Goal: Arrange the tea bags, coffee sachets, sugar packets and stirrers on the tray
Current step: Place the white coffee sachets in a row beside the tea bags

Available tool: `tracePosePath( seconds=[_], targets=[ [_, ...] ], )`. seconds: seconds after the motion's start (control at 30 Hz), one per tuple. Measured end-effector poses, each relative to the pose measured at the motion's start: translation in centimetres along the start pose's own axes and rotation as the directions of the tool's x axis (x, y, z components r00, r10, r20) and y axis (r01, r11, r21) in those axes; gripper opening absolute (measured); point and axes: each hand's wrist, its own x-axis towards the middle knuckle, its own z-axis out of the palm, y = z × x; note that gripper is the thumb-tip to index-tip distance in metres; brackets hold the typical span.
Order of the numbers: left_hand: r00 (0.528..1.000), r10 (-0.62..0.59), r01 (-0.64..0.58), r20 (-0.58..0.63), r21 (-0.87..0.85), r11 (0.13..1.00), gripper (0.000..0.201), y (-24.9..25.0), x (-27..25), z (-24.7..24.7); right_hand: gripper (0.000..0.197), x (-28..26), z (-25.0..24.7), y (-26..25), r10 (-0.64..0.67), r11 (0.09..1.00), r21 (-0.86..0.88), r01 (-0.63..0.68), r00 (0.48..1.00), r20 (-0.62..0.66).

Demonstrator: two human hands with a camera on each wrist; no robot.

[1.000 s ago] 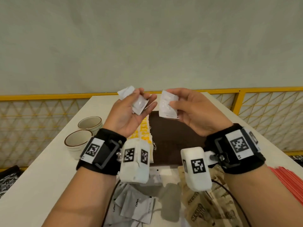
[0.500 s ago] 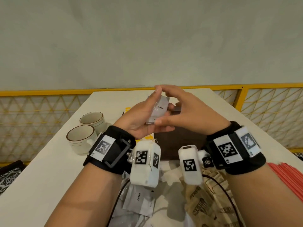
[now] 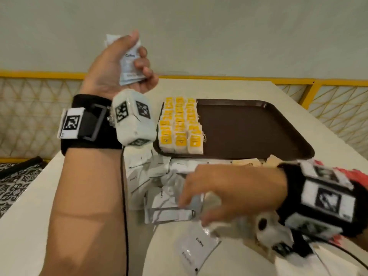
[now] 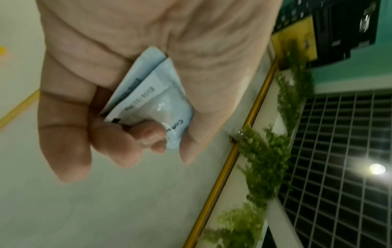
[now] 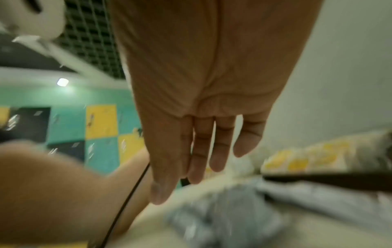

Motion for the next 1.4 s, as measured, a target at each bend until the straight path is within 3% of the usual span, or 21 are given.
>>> tracePosePath(
  seconds=[0.1, 0.2, 0.37, 0.5, 0.6, 0.73, 0.97, 1.2, 1.4],
  targets=[
    [0.999, 0.037, -0.037, -0.025, -0.023, 0.999, 0.028, 0.2, -0.6, -0.6, 0.052, 0.6, 2.9, -1.1, -0.075, 0.990, -0.098, 0.100, 0.971, 0.226],
    [0.999, 0.034, -0.035, -0.037, -0.006, 0.999, 0.028, 0.0, -0.7, -0.2, 0.047, 1.3, 3.1, -1.5, -0.070, 0.990, -0.095, 0.100, 0.957, 0.281],
    [0.999, 0.004, -0.004, -0.045, 0.021, 1.000, 0.028, -0.2, -0.5, 0.3, 0.028, 1.5, 2.3, -0.6, 0.014, 0.999, -0.054, 0.000, 0.969, 0.246],
    [0.999, 0.004, -0.002, -0.046, 0.023, 1.000, 0.026, -0.3, -0.5, 0.3, 0.019, 1.5, 2.3, -0.5, 0.005, 0.999, -0.036, 0.002, 0.978, 0.211],
    [0.999, 0.009, -0.007, -0.052, 0.030, 1.000, 0.026, -0.4, -0.4, 0.2, 0.034, 2.0, 2.3, -0.9, 0.064, 0.998, -0.016, -0.062, 0.978, 0.200],
    [0.999, 0.005, -0.003, -0.052, 0.034, 0.999, 0.026, -0.5, -0.4, 0.2, 0.054, 2.5, 1.9, -0.8, 0.118, 0.993, -0.012, -0.120, 0.947, 0.300],
    [0.999, 0.000, 0.003, -0.054, 0.050, 0.999, 0.026, -0.7, -0.3, 0.3, 0.031, 3.1, 1.8, -1.4, 0.120, 0.992, -0.081, -0.100, 0.946, 0.300],
    [0.998, -0.010, 0.014, -0.062, 0.052, 0.999, 0.025, -0.8, -0.4, 0.5, 0.053, 3.3, 1.9, -1.4, 0.188, 0.982, -0.037, -0.186, 0.931, 0.314],
    [0.998, -0.012, 0.015, -0.059, 0.063, 0.998, 0.026, -1.0, -0.4, 0.6, 0.032, 3.2, 2.2, -1.5, 0.139, 0.990, -0.072, -0.123, 0.948, 0.285]
  ],
)
